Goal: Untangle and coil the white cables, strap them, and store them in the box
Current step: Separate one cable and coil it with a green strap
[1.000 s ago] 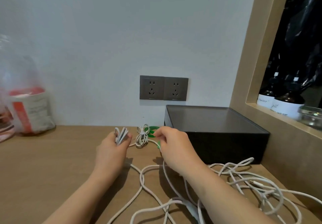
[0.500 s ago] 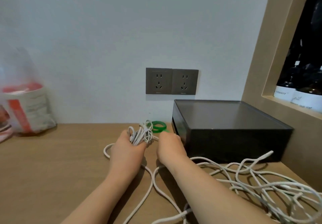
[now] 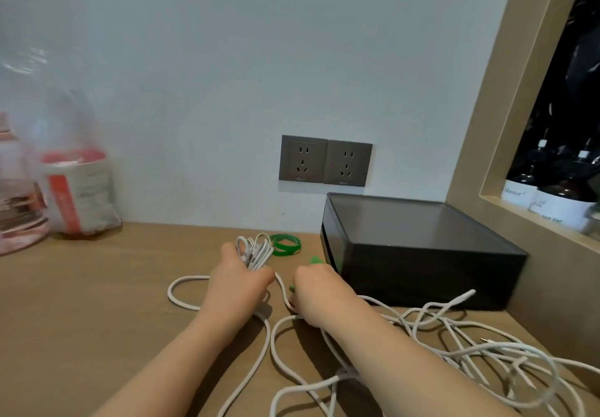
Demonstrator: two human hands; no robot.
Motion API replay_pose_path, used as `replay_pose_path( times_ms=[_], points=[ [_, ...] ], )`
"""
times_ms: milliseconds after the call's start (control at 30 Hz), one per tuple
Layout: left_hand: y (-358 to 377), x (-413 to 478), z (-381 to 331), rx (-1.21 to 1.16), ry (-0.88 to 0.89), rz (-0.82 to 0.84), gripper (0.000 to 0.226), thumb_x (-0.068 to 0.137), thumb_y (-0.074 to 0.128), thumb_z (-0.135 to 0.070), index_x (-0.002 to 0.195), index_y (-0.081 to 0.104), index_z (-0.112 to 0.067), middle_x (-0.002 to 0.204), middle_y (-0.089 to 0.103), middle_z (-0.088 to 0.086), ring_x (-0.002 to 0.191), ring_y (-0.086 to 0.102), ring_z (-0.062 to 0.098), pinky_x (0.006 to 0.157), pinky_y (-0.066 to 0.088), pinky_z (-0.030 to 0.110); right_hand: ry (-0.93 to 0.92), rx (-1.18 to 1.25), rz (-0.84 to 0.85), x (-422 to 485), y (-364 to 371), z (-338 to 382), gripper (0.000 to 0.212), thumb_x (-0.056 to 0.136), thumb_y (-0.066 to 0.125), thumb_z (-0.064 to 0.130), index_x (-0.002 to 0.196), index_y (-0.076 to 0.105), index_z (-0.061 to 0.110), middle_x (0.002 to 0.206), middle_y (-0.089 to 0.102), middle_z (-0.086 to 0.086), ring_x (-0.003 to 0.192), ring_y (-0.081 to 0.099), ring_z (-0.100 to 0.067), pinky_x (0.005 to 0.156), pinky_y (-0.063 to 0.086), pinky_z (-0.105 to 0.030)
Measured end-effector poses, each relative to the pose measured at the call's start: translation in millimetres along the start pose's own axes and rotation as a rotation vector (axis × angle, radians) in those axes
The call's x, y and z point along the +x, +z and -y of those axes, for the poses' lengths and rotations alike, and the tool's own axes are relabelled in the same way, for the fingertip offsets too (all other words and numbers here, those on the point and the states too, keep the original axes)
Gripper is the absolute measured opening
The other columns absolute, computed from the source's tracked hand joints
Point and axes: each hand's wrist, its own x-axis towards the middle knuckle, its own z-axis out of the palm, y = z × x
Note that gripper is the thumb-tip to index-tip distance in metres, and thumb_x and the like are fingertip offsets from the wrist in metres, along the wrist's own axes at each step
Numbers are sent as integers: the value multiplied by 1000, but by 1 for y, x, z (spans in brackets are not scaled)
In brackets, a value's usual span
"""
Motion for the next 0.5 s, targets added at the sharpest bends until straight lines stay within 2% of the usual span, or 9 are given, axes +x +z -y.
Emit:
replay_pose_path(
  times_ms=[133,233,300,367,433,500],
  points=[
    [4,-7,0,14,49,-57,17,88,55,-8,98,41,-10,78,51,2,66,47,10,50,29,22,-25,-56,-81,-13,3,-3,25,94,45,4,116,56,3,115,55,-17,107,50,-31,85,45,-38],
    [6,-9,-3,1,100,-81,17,88,56,-7,96,41,-11,79,50,1,65,44,8,51,28,21,-37,-27,-158,-21,4,-4,21,93,47,6,112,57,5,111,57,-15,102,53,-28,80,46,-35],
    [5,-7,-6,-37,79,-87,19,89,58,-15,99,43,-10,83,53,4,66,47,11,53,32,26,6,208,-309,-28,-2,-12,15,94,49,14,104,59,11,100,61,-7,91,59,-22,76,50,-31],
    [2,-6,-10,-78,39,-61,31,88,63,-26,106,44,-10,83,54,5,66,51,20,52,33,30,38,553,-495,-43,-14,-24,12,93,49,19,93,60,16,86,62,0,77,61,-14,69,53,-28],
    [0,-9,-18,-131,10,-31,41,83,68,-31,109,43,-11,79,50,5,64,52,29,51,34,28,93,867,-591,-59,-25,-40,11,88,54,16,81,63,16,74,65,0,69,63,-15,65,55,-32],
    [3,-18,-30,-241,-20,27,35,81,69,-25,100,41,-13,71,43,5,50,41,19,44,29,24,158,1199,-584,-75,-31,-56,12,84,59,7,77,64,16,67,68,-4,64,68,-18,66,58,-34]
  ],
)
